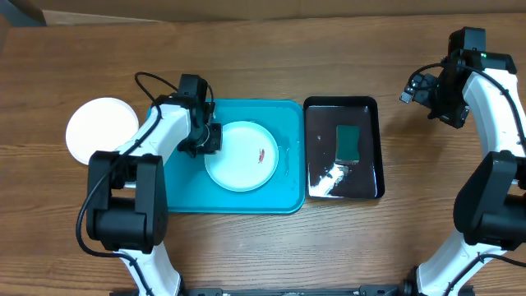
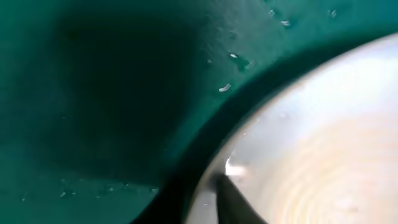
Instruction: Clean dirty plates on tray and stack at the side
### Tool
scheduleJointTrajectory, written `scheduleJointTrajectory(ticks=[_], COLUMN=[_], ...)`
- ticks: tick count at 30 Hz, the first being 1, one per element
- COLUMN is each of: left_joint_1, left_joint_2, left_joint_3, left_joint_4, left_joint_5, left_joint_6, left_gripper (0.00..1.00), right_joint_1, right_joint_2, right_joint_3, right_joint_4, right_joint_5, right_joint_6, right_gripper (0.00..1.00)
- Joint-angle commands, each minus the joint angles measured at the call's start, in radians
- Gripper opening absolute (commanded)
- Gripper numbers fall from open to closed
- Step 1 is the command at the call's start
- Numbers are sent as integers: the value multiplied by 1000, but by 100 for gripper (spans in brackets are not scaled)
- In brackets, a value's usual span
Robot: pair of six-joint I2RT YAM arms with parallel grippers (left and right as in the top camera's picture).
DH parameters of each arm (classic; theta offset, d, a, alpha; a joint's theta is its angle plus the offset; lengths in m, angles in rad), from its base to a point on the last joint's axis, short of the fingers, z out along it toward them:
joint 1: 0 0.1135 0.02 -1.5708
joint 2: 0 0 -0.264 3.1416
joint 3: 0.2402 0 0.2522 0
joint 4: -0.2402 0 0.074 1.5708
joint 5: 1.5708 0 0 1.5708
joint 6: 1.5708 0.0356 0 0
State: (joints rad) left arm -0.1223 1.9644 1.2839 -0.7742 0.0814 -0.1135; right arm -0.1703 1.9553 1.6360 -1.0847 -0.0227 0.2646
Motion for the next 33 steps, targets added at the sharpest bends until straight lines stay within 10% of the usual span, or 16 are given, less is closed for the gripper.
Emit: scheduleJointTrajectory(ticks=[1,9,16,33], left_joint_1=[-2,-1,14,39], left_joint_2=[31,30,30,30], left_joint_3=[7,8,10,41], left_joint_4=[-13,-163,-144,-132], left_joint_5=[-4,63,66,76], left_joint_6=[3,-199,-198,-140], left_gripper=[6,6,22,25], right_joint_1=[-3,-3,-3,-3], right_joint_2=[-16,-16,-16,-16], right_joint_3=[7,7,7,7], right_joint_4=[6,6,6,6], right_joint_5=[-5,-5,-5,-5], right_joint_6=[4,4,4,4], right_gripper=[100,100,100,100])
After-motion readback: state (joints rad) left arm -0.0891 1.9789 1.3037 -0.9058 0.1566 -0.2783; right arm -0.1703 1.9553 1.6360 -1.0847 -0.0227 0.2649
